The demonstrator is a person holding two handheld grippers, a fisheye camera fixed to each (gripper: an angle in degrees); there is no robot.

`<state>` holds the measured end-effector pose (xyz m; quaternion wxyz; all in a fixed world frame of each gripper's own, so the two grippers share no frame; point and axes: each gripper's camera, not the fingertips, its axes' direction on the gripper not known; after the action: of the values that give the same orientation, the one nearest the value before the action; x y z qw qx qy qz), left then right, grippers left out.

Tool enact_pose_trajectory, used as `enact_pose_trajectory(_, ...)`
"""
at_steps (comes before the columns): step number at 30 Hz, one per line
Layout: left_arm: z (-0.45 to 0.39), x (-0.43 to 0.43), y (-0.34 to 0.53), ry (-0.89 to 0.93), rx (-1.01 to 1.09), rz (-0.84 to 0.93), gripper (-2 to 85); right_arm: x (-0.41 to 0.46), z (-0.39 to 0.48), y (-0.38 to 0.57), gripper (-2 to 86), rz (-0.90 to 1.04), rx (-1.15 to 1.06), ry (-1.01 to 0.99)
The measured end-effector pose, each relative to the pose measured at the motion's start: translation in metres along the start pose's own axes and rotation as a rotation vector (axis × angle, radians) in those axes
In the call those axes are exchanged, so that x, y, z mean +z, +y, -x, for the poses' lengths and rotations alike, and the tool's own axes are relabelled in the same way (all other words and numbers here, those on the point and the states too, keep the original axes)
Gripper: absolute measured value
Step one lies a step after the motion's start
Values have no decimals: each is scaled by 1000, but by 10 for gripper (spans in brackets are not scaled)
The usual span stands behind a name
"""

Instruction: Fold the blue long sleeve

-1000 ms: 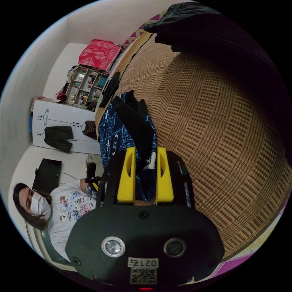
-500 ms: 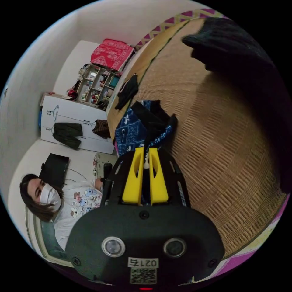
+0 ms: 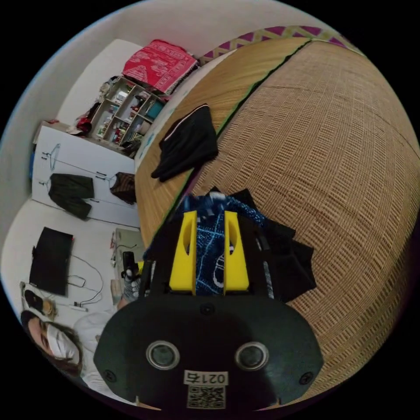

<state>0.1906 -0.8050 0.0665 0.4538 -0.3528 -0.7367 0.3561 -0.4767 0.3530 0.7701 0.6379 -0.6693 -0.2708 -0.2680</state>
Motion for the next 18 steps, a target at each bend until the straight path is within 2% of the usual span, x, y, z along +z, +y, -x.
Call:
enact_pose_trajectory(3,-9,-27,8,-66,82,-103,34,3,11,14,82,-27,-66,27)
enact_pose_trajectory(11,-78,48,-1,-457,534,62,80,41,116,136,57,159,-649,62)
enact_pose_trajectory(14,-61,83,-12,-641,463,155,27,92,125,178,69,309,-720,139)
enact_pose_trajectory(16,-44,84,-11,-579,391,158,3,106,119,197,66,306,-728,232)
enact_pose_trajectory(18,-44,81,-7,-559,367,158,-2,90,114,203,60,266,-708,218)
